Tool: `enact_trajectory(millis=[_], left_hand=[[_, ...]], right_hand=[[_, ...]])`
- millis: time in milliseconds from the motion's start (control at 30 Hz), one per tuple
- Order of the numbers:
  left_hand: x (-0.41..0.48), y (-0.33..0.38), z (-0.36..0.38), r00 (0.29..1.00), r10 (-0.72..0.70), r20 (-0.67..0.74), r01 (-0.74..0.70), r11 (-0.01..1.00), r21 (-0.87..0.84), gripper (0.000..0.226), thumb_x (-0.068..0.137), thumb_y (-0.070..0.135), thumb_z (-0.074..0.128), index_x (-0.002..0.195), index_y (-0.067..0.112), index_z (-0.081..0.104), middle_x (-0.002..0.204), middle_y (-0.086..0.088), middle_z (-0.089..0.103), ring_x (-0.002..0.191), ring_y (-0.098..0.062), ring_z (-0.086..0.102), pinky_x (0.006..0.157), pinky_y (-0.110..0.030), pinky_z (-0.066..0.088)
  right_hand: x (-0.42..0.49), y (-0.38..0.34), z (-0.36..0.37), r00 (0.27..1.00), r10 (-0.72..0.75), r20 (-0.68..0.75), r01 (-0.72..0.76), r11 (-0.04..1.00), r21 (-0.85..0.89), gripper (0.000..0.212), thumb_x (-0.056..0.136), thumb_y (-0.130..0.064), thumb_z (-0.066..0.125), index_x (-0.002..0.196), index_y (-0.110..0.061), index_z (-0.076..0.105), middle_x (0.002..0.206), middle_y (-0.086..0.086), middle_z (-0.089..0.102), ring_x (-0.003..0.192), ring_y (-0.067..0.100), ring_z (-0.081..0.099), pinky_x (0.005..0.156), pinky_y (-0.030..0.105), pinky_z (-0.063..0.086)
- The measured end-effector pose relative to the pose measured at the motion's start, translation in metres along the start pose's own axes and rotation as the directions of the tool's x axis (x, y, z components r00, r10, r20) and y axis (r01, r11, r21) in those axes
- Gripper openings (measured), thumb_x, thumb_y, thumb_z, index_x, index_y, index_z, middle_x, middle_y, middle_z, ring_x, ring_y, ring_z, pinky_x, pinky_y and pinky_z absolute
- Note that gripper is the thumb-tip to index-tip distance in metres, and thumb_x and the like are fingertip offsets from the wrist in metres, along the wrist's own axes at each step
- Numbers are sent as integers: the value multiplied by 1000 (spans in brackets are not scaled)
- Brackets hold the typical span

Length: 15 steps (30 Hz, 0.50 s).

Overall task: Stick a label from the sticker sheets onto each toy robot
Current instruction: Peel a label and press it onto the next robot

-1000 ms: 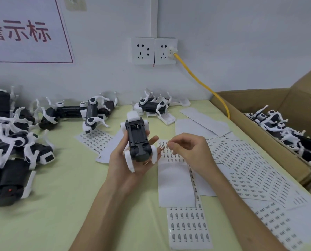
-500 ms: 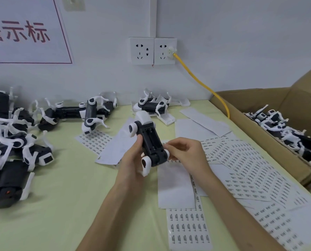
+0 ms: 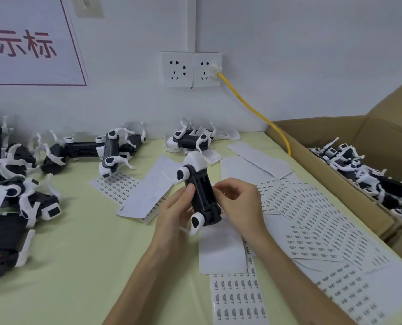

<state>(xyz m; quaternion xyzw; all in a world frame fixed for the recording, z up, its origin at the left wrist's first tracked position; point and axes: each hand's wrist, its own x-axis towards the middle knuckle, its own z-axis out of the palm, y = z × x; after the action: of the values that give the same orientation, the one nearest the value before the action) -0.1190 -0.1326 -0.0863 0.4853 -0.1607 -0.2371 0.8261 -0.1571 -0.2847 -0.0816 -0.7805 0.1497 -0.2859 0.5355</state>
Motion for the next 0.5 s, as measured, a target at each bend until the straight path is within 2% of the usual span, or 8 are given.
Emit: enact_trajectory(millis=[133,267,367,400,433,467,500], left_hand=[[7,0,-7,998,-17,-56,18,999,26,68,79,59,75,117,3,72,110,-21,72,101,-35,70,79,-31,57],[12,-1,-12,995,-1,-105,3,1000,27,62,75,61,80,117,16,75,112,-20,68,104,-34,62,85,-40,48],[12,-5,-12,992,-56,-114,48,996,-73,70,73,60,86,124,13,72,120,-18,70,110,-31,63,100,-52,47],[12,-5,-11,990,-90,-108,71,983,-172,59,79,54,84,122,14,75,121,-14,73,109,-27,66,104,-50,47],[13,-5,-11,986,-122,-111,86,956,-280,39,84,45,81,111,17,80,110,-8,76,100,-21,70,103,-43,50],[14,-4,-12,981,-153,-122,95,916,-389,20,86,35,77,95,20,84,94,-1,77,85,-15,72,93,-35,53],[15,-3,-13,974,-178,-142,90,875,-475,12,84,29,75,82,20,84,81,3,73,72,-12,70,83,-30,55]], right_hand=[[4,0,-6,995,-31,-92,36,998,44,8,87,-16,79,80,-19,76,69,-8,71,62,13,61,63,26,51],[6,-1,-9,987,-32,-157,44,996,80,7,90,-18,76,84,-20,77,68,-5,69,63,17,60,62,32,52],[9,-11,-12,991,-88,-101,98,990,102,11,96,-13,67,93,-17,77,60,-5,61,57,7,54,58,25,45],[10,-17,-14,989,-127,-78,134,986,96,14,98,-12,65,97,-17,77,58,-1,58,55,8,52,57,25,43],[11,-25,-18,983,-171,-61,176,981,79,16,99,-11,63,101,-19,77,57,6,55,53,13,50,55,27,42],[12,-34,-23,975,-219,-42,221,974,52,18,99,-11,63,105,-21,77,57,13,51,52,20,46,54,31,40],[12,-44,-27,964,-264,-14,265,964,22,20,99,-13,63,109,-24,77,56,16,47,51,27,42,53,33,38]])
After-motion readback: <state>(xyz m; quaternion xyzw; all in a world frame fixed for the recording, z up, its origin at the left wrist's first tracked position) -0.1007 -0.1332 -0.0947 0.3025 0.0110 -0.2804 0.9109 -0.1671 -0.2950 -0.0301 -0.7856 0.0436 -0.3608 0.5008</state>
